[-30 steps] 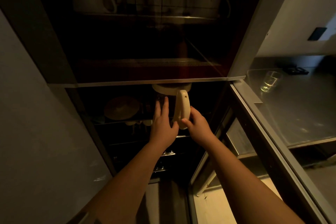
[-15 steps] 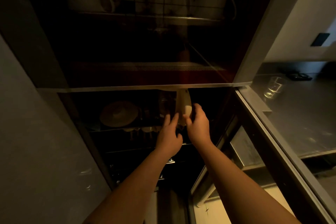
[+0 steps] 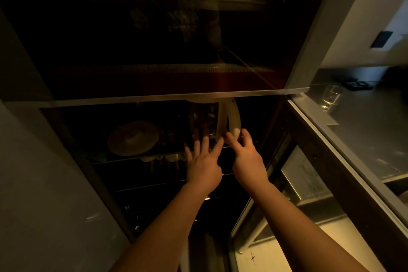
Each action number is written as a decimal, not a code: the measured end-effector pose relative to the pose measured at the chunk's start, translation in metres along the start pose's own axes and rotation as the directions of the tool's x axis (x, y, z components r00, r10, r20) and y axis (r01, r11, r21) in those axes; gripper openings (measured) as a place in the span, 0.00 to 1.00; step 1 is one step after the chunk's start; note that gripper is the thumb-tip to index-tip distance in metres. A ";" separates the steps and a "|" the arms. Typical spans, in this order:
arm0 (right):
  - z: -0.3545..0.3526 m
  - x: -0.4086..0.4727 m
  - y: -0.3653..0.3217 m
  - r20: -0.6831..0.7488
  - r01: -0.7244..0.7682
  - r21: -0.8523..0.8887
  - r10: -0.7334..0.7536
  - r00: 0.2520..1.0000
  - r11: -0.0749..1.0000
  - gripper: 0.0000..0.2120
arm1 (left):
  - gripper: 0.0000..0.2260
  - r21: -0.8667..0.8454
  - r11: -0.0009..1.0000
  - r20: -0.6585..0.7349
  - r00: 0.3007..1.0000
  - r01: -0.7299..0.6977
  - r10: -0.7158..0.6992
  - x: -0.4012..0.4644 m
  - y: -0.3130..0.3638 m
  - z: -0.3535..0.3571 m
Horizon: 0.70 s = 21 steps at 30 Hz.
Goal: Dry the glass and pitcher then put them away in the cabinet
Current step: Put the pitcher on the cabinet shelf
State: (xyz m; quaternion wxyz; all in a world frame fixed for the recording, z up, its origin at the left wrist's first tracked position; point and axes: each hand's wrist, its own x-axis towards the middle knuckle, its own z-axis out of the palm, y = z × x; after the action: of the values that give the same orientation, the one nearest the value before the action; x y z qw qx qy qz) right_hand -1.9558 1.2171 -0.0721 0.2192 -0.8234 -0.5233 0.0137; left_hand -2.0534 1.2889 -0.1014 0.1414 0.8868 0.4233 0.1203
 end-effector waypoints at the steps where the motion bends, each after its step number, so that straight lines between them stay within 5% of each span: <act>1: -0.001 0.002 0.000 0.009 -0.010 -0.019 0.011 1.000 1.000 0.32 | 0.35 0.004 1.000 -0.047 0.999 0.013 -0.013 0.002 -0.003 0.000; 21: 0.020 0.028 0.020 0.087 -0.020 0.075 0.013 0.996 0.997 0.27 | 0.25 0.010 0.993 -0.028 0.993 0.119 -0.119 0.021 -0.017 -0.009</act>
State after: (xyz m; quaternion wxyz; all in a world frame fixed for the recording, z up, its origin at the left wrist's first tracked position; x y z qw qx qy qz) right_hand -1.9312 1.2410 -0.0924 0.2271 -0.8174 -0.5246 0.0710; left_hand -2.0555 1.3174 -0.0973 0.1371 0.8591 0.4780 0.1214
